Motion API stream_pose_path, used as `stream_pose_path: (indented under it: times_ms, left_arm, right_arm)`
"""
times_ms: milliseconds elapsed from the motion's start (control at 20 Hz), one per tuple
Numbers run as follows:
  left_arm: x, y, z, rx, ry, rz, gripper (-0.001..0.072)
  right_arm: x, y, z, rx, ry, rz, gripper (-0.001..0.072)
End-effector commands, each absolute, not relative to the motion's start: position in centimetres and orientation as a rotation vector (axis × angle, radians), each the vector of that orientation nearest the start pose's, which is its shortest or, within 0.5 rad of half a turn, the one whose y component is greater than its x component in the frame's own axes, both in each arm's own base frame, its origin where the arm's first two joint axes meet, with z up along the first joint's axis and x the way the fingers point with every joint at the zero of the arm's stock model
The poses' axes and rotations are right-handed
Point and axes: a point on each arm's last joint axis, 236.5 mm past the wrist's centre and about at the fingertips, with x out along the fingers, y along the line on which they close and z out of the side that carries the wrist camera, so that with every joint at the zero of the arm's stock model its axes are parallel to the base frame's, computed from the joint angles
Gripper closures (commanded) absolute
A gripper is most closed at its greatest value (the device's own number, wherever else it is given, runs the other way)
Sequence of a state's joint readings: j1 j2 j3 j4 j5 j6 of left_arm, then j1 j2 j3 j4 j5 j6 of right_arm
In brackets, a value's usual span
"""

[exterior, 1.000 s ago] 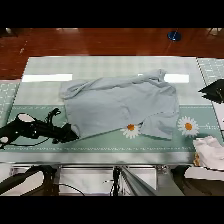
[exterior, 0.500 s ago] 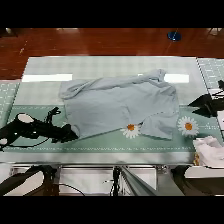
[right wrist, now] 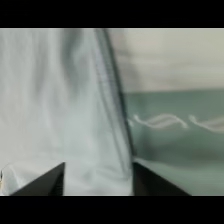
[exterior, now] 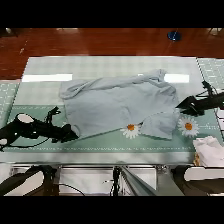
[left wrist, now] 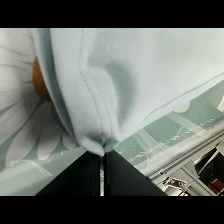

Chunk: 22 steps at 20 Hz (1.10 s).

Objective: Fold the shirts.

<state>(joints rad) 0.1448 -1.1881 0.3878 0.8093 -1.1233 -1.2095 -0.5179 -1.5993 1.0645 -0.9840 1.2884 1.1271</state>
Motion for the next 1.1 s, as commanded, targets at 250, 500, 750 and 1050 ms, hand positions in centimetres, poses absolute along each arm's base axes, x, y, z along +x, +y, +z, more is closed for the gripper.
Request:
stream_pose_path:
  times_ms: [250, 500, 750, 1050]
  left_arm:
    - [22.7, -10.6, -11.5, -0.666, 1.497, -0.31, 0.0672]
    - [32.2, -9.8, 4.8, -0.463, 0.994, -0.417, 0.0674]
    - [31.3, -3.9, 33.8, -0.016, 0.302, -0.248, 0.0673]
    - [19.4, -4.3, 53.7, 0.166, -0.177, -0.131, 0.0673]
  right_arm:
    - [36.4, 2.2, -8.0, 0.564, 1.461, 0.321, 0.0686]
    - [40.4, 4.4, 10.9, 0.507, 0.964, 0.429, 0.0686]
    - [36.3, 5.0, 36.9, 0.221, 0.314, 0.402, 0.0686]
    - [22.4, 4.7, 57.3, 0.061, -0.187, 0.201, 0.0686]
